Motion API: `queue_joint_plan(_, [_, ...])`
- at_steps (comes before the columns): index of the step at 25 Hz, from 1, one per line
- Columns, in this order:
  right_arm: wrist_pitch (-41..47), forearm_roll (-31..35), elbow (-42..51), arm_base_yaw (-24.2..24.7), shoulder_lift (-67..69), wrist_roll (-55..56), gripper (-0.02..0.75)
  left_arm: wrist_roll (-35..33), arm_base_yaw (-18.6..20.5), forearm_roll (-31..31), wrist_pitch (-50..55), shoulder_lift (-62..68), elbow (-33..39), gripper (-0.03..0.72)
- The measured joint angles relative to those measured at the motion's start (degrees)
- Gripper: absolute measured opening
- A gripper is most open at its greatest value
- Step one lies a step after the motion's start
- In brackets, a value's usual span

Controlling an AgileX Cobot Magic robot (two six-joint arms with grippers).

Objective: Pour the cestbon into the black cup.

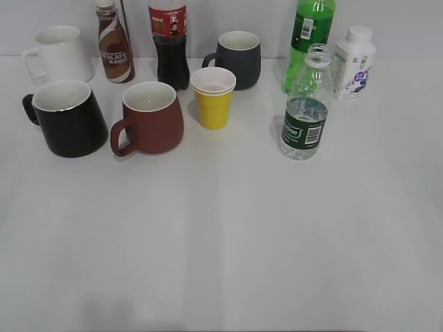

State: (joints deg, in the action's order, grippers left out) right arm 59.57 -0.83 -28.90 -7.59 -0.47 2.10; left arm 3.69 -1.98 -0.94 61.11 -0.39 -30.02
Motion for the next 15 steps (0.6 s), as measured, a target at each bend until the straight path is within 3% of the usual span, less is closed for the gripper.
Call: queue_joint_plan(15, [0.0, 0.05, 0.0, 0.25, -0.01, 0.0, 0.532, 0.0, -0.45, -0.06, -0.1, 0.0, 0.0, 0.588])
